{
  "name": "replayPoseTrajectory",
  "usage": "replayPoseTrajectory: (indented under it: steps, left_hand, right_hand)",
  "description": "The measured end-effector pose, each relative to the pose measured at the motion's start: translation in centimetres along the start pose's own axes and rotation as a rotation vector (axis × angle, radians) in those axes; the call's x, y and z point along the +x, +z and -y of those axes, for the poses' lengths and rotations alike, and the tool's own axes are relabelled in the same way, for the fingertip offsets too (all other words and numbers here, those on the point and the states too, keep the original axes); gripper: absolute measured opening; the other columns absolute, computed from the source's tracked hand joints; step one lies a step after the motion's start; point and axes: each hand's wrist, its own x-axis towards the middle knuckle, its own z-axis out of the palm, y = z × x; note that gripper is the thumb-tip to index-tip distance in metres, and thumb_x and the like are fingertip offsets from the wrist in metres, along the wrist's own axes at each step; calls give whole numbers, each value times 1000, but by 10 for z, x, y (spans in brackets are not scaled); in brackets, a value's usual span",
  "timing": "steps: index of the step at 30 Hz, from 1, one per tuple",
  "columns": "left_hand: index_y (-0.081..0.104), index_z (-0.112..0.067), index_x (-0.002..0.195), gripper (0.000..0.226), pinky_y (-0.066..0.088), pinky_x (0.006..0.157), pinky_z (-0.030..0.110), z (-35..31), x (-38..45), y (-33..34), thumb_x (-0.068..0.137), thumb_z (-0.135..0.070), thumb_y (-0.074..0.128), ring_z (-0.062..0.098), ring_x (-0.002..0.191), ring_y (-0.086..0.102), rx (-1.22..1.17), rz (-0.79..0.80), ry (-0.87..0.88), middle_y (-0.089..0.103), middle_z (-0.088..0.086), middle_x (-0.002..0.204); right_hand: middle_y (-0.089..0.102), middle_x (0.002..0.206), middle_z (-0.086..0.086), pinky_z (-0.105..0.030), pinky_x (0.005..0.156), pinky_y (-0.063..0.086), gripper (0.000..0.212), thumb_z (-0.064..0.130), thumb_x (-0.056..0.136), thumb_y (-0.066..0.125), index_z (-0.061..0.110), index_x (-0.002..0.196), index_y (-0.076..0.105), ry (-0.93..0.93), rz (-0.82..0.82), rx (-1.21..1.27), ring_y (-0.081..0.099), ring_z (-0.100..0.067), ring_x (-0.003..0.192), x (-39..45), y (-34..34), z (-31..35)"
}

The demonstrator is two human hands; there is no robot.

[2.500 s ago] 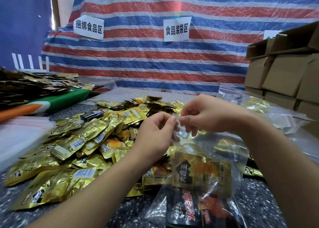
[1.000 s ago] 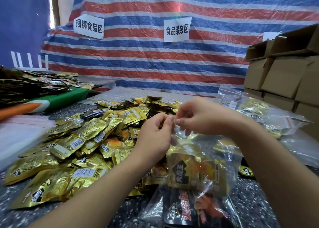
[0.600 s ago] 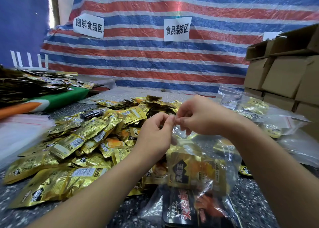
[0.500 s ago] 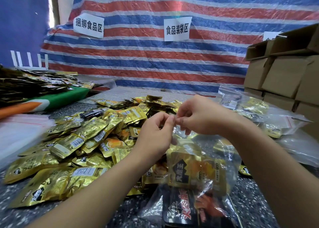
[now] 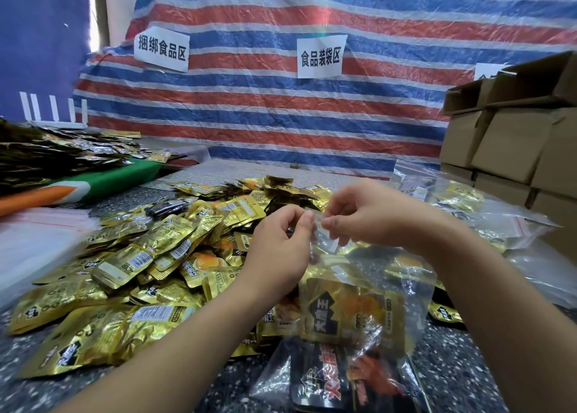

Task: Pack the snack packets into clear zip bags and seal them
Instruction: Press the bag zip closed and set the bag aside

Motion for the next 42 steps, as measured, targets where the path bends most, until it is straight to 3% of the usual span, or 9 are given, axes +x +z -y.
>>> replayPoseTrajectory:
  steps: [7, 14, 17, 20, 24, 29, 33, 38, 42]
  left_hand:
    - [64, -17, 84, 23, 41, 45, 15, -1, 1, -1, 101, -27, 52, 7, 50, 62, -44, 42, -48, 65, -1, 75]
    - [69, -25, 74, 26, 41, 52, 17, -4, 0, -2, 97, -19, 59, 7, 58, 57, 13, -57, 0, 66, -5, 67]
    - [70, -23, 74, 25, 42, 48, 19, -7, -2, -1, 97, -17, 60, 3, 55, 55, -5, -73, 10, 67, -8, 65]
    - [67, -28, 72, 28, 38, 47, 11, -11, -3, -1, 97, -16, 60, -2, 52, 54, -18, -83, 35, 62, -20, 58]
    - [66, -30, 71, 29, 41, 46, 22, -13, -5, -1, 97, -18, 60, 4, 51, 52, -21, -90, 59, 64, -15, 60]
    - [68, -30, 69, 29, 49, 51, 28, -13, -4, 0, 96, -19, 62, 2, 53, 56, -17, -120, 73, 67, -14, 65]
    - [68, -29, 68, 29, 50, 53, 36, -10, -1, -3, 95, -21, 62, 8, 53, 55, 10, -152, 80, 66, -6, 64]
    - [68, -21, 68, 29, 45, 51, 45, -9, 0, -7, 96, -22, 60, 15, 51, 51, 33, -153, 89, 62, 1, 59]
    - [68, -22, 68, 29, 44, 49, 41, -9, 1, -6, 96, -21, 60, 12, 51, 51, 14, -157, 71, 65, -2, 62]
  right_hand:
    - [73, 77, -5, -43, 76, 56, 17, 26, 95, 64, 17, 82, 69, 0, -26, -30, 70, -25, 81, 0, 8, 5]
    - [74, 76, -2, -42, 78, 57, 25, 37, 95, 63, 21, 76, 66, 31, -54, -57, 70, -22, 80, -1, 14, 2]
    - [73, 73, -4, -38, 70, 55, 27, 33, 96, 62, 18, 74, 66, 24, -64, -55, 69, -22, 73, -6, 13, -3]
    - [71, 70, -3, -37, 62, 52, 28, 33, 96, 61, 19, 73, 65, 37, -82, -62, 61, -17, 62, -13, 9, -10]
    - [64, 62, 5, -34, 59, 47, 30, 32, 96, 61, 21, 68, 62, 50, -102, -78, 54, -11, 56, -27, 2, -25]
    - [67, 69, 3, -30, 58, 48, 22, 32, 95, 62, 21, 76, 65, 97, -149, -77, 57, -5, 59, -47, -5, -46]
    - [71, 72, 0, -40, 70, 53, 19, 28, 94, 64, 22, 76, 66, 125, -198, -30, 65, -16, 71, -59, -4, -67]
    - [66, 67, 25, -27, 56, 38, 23, 26, 93, 66, 25, 70, 65, 134, -221, -28, 56, 7, 59, -69, -4, -93]
    - [66, 60, 15, -28, 55, 39, 24, 20, 93, 66, 22, 69, 65, 101, -298, 59, 53, 1, 50, -68, -1, -97]
